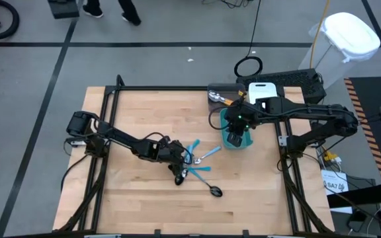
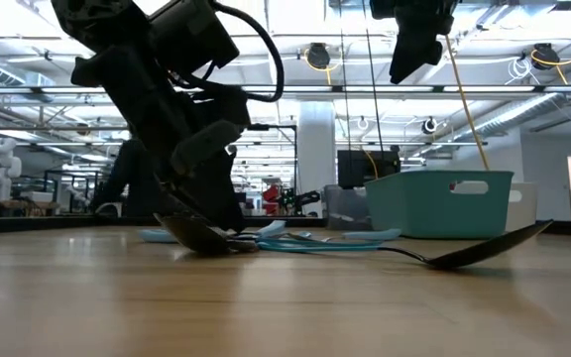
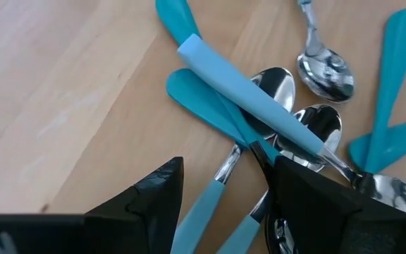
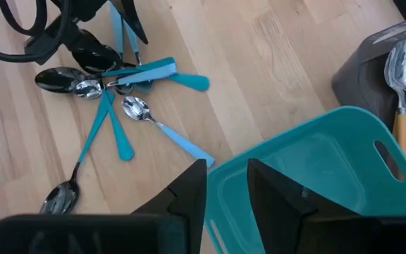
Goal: Sort silverware by color (type)
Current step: Put the light blue spoon into the white bin
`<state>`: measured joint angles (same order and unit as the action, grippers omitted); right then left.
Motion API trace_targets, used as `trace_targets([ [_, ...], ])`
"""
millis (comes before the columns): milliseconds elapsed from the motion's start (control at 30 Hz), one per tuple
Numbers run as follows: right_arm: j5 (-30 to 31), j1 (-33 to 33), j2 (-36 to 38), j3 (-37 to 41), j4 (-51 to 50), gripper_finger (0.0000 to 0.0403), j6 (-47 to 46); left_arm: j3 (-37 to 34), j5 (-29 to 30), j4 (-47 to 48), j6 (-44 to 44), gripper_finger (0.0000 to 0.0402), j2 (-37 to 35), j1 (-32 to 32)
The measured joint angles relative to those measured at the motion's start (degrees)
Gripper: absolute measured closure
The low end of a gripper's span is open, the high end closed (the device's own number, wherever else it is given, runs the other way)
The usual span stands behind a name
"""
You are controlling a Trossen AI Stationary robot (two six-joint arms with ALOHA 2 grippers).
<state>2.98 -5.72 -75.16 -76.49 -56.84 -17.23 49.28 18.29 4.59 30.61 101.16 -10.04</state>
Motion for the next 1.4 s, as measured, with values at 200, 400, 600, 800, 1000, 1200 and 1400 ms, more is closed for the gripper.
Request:
trace_targets([
  [200, -0.01, 0.00, 0.00, 0.00, 0.00, 0.0303, -0.03, 0.06, 0.39, 2.42, 1.81, 0.0183, -0.10, 0.17],
  [400, 0.27, 0.00, 0.00, 0.00, 0.00, 0.0303, -0.07, 1.53, 0.50, 9.93, 4.68, 0.0183, -0.15, 0.07],
  [600, 0.38, 0.00, 0.00, 0.00, 0.00, 0.0303, -0.03, 6.39, 0.00, 14.90, 4.49, 0.0183, 0.02, -0.22],
  [800, 0.47, -0.02, 0.00, 0.00, 0.00, 0.0303, 0.34, 10.31, -0.74, 16.55, 9.72, 0.0183, -0.01, 0.42],
  [1000, 1.75, -0.02, 0.00, 0.00, -0.02, 0.0303, 0.58, 13.21, -4.68, 25.22, 20.68, 0.0183, -0.02, 2.99],
  [1200, 1.73, -0.01, 0.00, 0.00, -0.03, 0.0303, 1.64, 17.78, -10.33, 33.37, 20.50, 0.0183, -0.03, 4.76],
  [1400, 1.66, -0.02, 0.00, 0.00, -0.02, 0.0303, 1.48, 20.33, -15.84, 34.12, 22.95, 0.0183, -0.07, 6.93],
])
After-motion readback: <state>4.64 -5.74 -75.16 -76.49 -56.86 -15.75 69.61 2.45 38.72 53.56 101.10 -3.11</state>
